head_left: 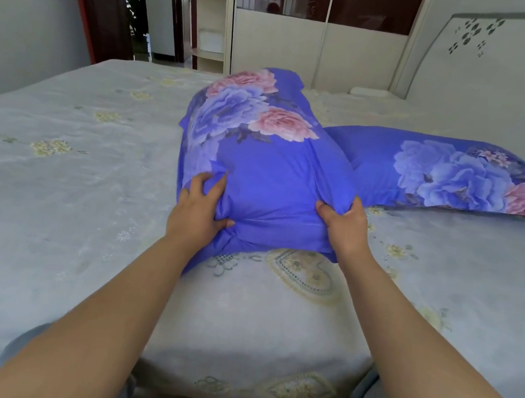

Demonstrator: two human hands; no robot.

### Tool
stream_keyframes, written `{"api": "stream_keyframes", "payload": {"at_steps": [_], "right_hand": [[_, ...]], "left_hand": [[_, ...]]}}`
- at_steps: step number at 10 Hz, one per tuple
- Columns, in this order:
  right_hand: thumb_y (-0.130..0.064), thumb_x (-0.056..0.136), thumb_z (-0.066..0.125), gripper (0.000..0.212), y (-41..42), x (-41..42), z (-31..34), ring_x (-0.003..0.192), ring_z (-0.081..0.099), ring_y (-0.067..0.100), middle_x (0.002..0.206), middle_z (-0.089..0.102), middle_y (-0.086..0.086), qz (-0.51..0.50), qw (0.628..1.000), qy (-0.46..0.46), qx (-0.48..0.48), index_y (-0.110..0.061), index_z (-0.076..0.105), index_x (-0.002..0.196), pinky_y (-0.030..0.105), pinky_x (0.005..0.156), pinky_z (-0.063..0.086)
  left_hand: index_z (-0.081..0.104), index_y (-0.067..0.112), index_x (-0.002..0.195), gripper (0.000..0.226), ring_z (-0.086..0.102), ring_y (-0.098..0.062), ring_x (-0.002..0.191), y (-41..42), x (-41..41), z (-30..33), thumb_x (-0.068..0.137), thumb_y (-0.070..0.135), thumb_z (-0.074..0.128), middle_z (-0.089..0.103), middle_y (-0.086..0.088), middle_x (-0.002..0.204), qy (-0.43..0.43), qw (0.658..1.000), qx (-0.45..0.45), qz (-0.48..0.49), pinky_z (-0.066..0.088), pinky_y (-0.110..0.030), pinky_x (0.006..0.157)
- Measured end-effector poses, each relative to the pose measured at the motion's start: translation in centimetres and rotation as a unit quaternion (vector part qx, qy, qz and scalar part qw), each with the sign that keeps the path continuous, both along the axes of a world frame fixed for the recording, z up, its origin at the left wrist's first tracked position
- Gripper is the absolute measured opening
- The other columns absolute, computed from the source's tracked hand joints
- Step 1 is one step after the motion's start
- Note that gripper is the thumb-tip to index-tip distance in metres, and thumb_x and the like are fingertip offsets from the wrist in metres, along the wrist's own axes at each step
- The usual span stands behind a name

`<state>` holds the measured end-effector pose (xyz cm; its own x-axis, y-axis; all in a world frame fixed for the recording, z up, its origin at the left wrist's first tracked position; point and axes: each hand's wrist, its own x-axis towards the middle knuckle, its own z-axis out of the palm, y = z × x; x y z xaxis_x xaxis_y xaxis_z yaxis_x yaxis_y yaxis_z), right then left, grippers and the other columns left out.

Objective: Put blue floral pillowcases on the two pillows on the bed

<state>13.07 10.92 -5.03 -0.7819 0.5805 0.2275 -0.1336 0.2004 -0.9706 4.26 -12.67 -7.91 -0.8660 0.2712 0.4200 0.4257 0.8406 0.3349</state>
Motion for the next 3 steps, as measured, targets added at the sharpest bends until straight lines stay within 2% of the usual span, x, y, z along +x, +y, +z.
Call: {"api": "stream_keyframes", "payload": {"at_steps": [1,2,3], "right_hand": [[-0.030,0.081,0.073,0.059,2.1,0.6,-1.8,0.110,0.058,0.024,0.126,0.059,0.006,0.017,0.992,-0.122,-0.018,-0.010,0.049,0.131,0.036,0.095,0.047],[-0.052,0.075,0.071,0.076,4.6,1.5,-3.3,0.103,0.061,0.026,0.123,0.060,0.009,0.042,0.964,-0.264,-0.010,-0.010,0.046,0.133,0.040,0.090,0.051],[-0.047,0.079,0.070,0.075,5.4,2.4,-2.3,0.108,0.058,0.026,0.125,0.056,0.011,-0.003,0.961,-0.261,0.092,-0.009,0.042,0.136,0.036,0.092,0.047]], "left_hand": [[0.024,0.039,0.147,0.083,0.040,-0.037,0.113,-0.9,-0.7,-1.0,0.077,0.050,0.069,0.022,-0.002,0.148,-0.021,1.000,-0.002,0.004,0.041,-0.043,0.097],[0.027,0.038,0.146,0.079,0.043,-0.033,0.115,-2.5,0.0,-3.1,0.079,0.059,0.062,0.031,0.000,0.141,-0.067,0.996,0.056,0.018,0.041,-0.041,0.097],[0.024,0.035,0.146,0.078,0.045,-0.028,0.120,-4.4,1.9,-5.2,0.081,0.058,0.060,0.043,-0.004,0.134,-0.094,0.987,0.125,0.021,0.042,-0.040,0.096]]}}
